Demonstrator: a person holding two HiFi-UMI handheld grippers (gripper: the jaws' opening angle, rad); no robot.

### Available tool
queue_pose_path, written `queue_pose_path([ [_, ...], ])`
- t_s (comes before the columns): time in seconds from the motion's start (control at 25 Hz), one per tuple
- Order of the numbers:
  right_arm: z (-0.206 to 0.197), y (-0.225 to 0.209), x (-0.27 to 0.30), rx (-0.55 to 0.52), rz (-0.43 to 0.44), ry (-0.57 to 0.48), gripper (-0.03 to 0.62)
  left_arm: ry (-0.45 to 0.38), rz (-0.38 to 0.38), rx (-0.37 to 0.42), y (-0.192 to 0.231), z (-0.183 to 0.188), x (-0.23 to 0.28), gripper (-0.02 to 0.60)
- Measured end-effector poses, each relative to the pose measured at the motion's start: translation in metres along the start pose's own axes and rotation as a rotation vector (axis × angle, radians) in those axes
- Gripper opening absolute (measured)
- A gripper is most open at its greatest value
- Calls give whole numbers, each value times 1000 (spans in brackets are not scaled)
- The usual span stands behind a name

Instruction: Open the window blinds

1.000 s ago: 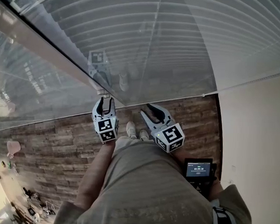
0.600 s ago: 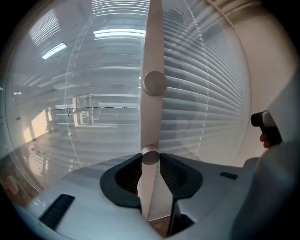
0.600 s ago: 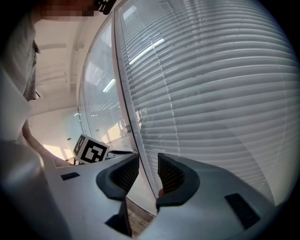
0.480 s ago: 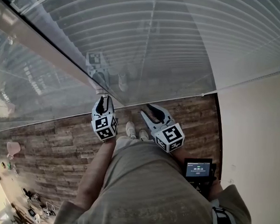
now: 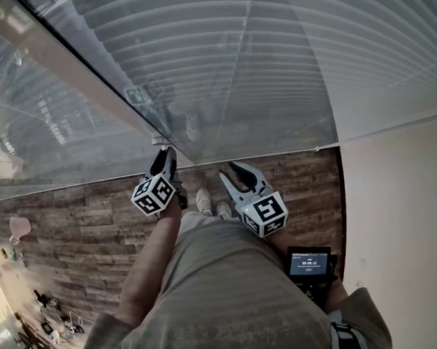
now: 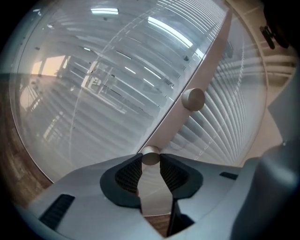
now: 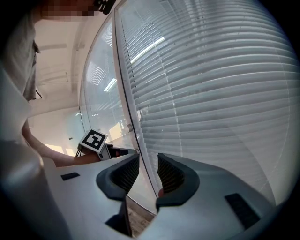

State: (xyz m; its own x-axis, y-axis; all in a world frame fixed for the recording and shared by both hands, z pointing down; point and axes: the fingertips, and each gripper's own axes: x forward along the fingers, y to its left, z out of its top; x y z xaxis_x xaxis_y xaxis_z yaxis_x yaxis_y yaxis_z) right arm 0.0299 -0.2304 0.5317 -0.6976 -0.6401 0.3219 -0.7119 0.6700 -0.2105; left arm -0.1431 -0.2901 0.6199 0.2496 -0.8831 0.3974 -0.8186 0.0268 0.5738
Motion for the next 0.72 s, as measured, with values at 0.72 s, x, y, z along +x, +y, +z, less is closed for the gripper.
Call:
queue_pose_path([
  [0.72, 1, 6, 4, -6, 7, 3, 129, -39, -198, -369, -1, 3, -3, 135],
])
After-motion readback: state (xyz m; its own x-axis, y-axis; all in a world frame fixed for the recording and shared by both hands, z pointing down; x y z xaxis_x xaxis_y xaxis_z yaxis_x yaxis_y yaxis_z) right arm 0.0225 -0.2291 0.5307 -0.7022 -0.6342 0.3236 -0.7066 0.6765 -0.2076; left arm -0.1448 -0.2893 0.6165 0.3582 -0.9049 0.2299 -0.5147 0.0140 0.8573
